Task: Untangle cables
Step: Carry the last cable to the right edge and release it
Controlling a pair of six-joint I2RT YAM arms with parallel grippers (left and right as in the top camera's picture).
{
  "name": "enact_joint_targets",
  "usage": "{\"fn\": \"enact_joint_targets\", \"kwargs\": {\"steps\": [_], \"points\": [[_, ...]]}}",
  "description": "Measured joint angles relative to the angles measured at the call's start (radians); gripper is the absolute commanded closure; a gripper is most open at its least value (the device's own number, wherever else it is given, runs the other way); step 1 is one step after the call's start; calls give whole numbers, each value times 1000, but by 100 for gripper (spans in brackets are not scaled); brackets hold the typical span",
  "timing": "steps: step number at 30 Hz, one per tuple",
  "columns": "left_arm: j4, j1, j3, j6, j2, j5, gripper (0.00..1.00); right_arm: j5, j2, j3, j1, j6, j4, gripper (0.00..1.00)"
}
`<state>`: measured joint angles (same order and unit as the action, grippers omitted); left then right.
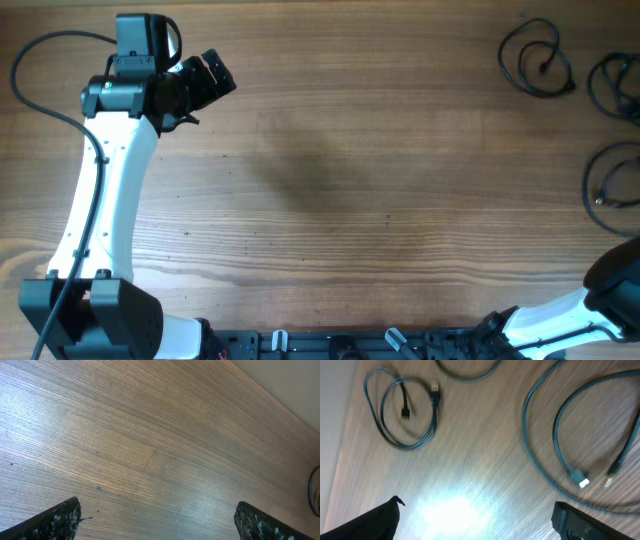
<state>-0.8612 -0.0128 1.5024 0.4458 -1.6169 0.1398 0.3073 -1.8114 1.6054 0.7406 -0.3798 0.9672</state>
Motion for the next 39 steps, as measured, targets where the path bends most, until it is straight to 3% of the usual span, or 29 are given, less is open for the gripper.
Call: {"fn": "enact_joint_targets", "kwargs": {"steps": [5, 9, 14, 18, 21, 28, 32, 36, 39], "points": [[0, 0, 0, 0, 0, 0, 0, 29, 32, 134, -91, 98, 176, 0], [0, 0, 0, 0, 0, 0, 0, 63, 137, 247, -276, 229, 315, 0], [0, 0, 0, 0, 0, 0, 0, 90, 271, 259, -520, 333, 425, 0], [0, 0, 0, 0, 0, 0, 0, 89, 349, 259, -611, 255, 453, 0], [0, 0, 0, 0, 0, 0, 0, 88, 397, 260, -643, 38, 467, 0], [0, 0, 0, 0, 0, 0, 0, -22, 398, 261, -742, -42, 560, 0], [0, 0, 0, 0, 0, 0, 0, -172, 400, 226, -926, 5, 435, 0], [0, 0, 0, 0, 0, 0, 0, -249, 460, 60, -1091, 164, 81, 0], [0, 0, 0, 0, 0, 0, 0, -267, 570, -143, -1115, 232, -160, 0]]}}
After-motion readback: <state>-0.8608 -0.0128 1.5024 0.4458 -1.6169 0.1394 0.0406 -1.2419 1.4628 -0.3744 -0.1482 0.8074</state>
